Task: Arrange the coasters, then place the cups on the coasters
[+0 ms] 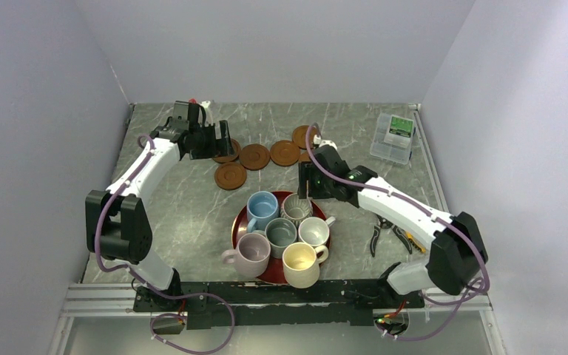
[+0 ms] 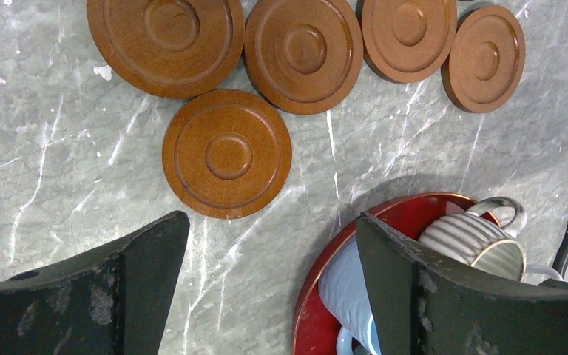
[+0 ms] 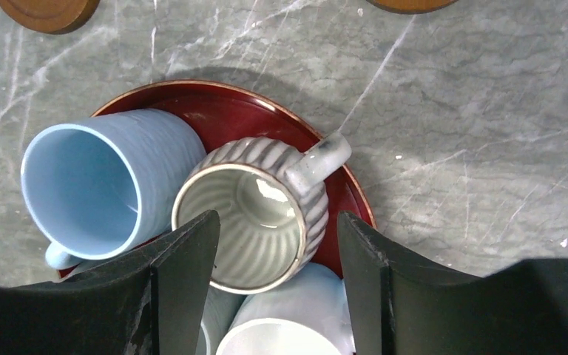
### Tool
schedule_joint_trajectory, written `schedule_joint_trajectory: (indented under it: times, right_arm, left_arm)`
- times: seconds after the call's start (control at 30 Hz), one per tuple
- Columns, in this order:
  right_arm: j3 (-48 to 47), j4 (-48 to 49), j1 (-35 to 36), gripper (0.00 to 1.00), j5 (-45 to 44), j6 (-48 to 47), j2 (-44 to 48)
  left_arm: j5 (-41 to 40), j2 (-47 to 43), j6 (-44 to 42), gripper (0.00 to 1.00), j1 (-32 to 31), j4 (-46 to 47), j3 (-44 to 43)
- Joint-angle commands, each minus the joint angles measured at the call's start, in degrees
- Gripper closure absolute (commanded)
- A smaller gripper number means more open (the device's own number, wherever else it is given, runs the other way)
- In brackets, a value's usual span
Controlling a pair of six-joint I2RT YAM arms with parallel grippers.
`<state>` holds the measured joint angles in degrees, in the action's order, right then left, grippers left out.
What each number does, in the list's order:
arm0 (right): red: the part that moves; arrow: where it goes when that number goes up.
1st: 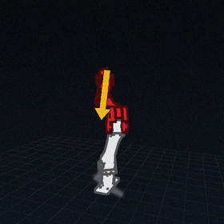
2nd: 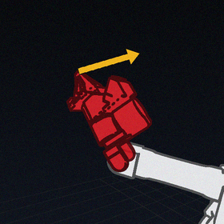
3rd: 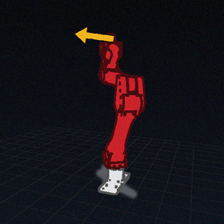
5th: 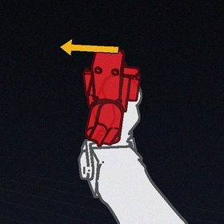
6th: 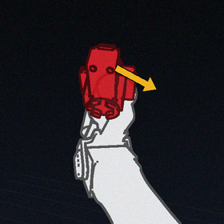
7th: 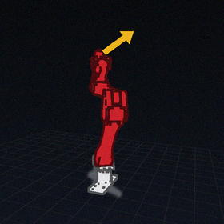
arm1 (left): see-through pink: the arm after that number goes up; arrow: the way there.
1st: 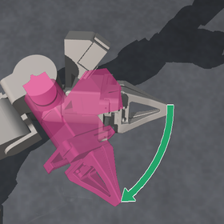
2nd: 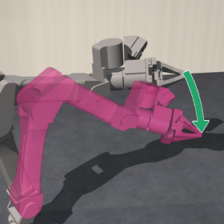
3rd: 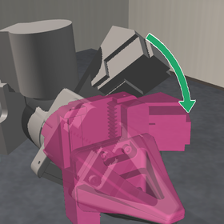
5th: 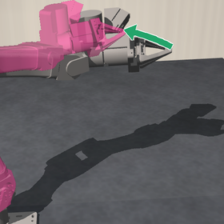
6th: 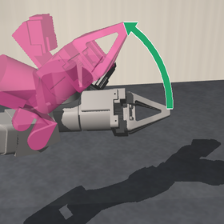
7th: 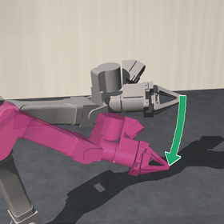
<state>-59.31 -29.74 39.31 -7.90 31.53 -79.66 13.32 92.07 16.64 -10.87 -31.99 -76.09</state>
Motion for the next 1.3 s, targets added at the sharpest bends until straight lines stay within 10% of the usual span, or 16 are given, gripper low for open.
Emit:
schedule_joint_trajectory:
  times: [0.0, 1.27]
  right_arm:
    - [-5.74, -6.1, 1.3, 0.38, -4.28, -3.2, -4.53]
    - [-17.03, -19.13, 6.35, 1.0, -18.4, 9.2, -15.84]
  left_arm:
    - [1.45, -2.57, -0.3, 0.11, -0.18, 0.9, -1.19]
    - [2.66, -2.88, 0.27, 0.1, -0.2, 1.23, -1.08]
